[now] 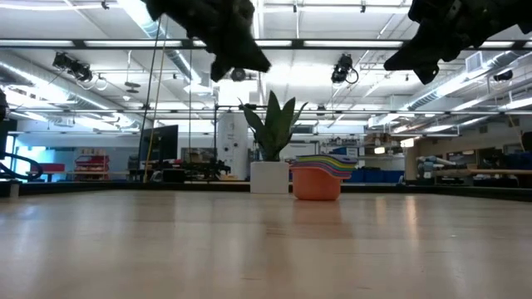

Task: Nest measuring cups in basket
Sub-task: Put the nested measuring cups into the transparent bin

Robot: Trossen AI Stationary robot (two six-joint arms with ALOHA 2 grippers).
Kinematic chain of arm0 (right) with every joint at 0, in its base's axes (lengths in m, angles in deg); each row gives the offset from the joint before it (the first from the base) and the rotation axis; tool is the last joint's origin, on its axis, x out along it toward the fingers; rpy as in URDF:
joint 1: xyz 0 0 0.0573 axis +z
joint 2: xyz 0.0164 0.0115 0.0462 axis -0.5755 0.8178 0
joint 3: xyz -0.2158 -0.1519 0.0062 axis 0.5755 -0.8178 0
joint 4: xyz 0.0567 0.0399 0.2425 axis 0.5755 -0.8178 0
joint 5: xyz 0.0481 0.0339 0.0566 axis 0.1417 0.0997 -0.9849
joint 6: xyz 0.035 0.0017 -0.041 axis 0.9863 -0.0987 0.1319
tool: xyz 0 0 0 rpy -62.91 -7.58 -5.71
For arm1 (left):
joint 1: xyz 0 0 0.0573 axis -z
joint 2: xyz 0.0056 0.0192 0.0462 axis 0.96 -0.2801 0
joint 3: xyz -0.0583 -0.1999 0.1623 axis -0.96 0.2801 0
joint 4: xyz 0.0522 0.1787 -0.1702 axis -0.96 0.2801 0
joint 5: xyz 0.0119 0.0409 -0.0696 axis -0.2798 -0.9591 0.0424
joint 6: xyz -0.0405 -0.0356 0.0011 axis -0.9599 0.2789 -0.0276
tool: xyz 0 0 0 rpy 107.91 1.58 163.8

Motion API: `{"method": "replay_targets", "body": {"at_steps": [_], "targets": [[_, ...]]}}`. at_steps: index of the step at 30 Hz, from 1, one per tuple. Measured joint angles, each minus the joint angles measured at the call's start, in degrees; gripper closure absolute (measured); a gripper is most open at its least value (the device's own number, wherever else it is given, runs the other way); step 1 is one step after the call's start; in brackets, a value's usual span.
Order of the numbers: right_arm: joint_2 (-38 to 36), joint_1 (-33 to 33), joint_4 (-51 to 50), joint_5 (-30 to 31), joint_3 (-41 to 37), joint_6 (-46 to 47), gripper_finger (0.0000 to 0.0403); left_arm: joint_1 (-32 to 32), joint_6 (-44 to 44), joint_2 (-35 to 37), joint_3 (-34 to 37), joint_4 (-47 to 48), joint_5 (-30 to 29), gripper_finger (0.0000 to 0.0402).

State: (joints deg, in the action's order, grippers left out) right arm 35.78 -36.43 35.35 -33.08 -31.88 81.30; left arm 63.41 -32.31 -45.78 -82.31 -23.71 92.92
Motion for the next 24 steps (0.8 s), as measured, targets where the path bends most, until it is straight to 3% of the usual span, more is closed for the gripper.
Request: {"method": "replay_targets", "body": {"at_steps": [5,16,24], "targets": [[0.00,0.01,-0.01,0.00,0.00,0.00,0.0391,0.59,1.63,6.18,2.82,4.38,-0.97,0.0396],[0.00,0.01,0.85,0.00,0.00,0.00,0.0391,0.96,0.67,30.51,24.55,-4.27,-2.35,0.0389],[0.00,0.00,2.04,0.01,0.00,0.00,0.0391,0.94,0.77,44.13,33.65,-5.37,-3.25,0.0389]]}}
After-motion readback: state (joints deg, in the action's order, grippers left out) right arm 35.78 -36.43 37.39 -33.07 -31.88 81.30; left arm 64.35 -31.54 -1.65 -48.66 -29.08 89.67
